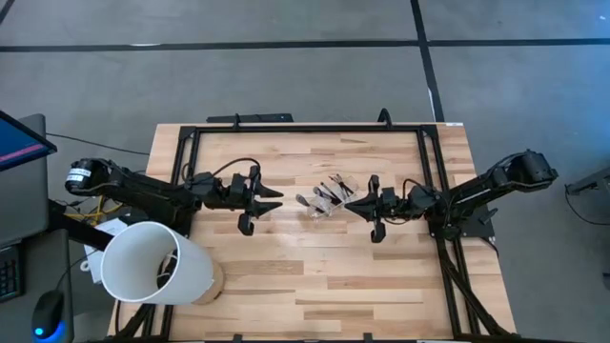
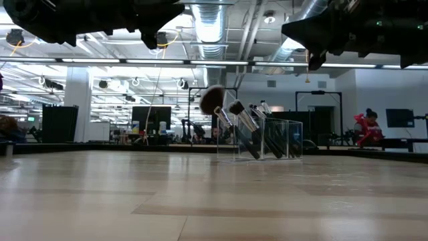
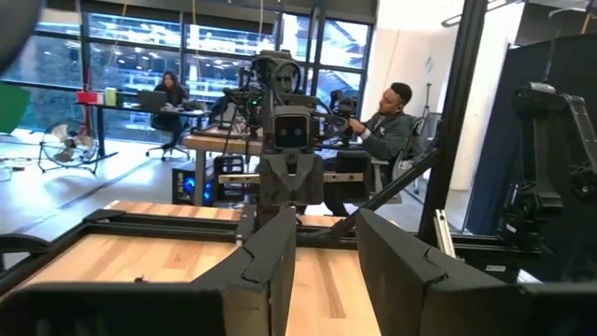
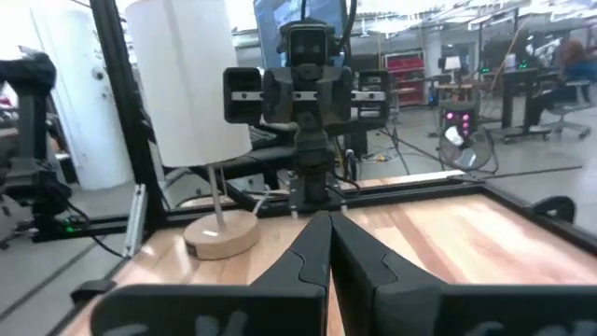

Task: Put items in baskets/containers
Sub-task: Return to Home Position

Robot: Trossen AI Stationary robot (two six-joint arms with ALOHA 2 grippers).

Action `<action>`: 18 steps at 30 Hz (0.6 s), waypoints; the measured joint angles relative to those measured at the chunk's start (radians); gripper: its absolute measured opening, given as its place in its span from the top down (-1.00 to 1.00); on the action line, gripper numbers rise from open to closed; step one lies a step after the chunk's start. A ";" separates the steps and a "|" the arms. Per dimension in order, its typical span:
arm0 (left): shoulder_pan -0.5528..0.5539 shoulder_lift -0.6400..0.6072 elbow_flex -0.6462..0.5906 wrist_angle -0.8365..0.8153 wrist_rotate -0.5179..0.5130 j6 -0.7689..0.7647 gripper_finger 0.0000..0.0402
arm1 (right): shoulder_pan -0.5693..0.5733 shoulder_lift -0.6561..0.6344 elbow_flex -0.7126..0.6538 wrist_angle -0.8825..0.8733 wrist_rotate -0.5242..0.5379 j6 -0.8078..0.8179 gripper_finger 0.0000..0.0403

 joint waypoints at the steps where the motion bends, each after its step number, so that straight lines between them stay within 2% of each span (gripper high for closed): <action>1: 0.001 0.000 0.000 0.000 -0.001 0.000 0.44 | 0.000 0.000 0.000 0.000 0.003 -0.014 1.00; 13: -0.001 -0.002 0.000 -0.001 -0.004 0.006 0.44 | -0.002 -0.004 0.000 0.001 0.026 -0.019 1.00; 18: 0.000 -0.048 0.000 0.000 -0.004 -0.001 0.44 | -0.020 -0.044 0.000 -0.001 0.029 -0.020 1.00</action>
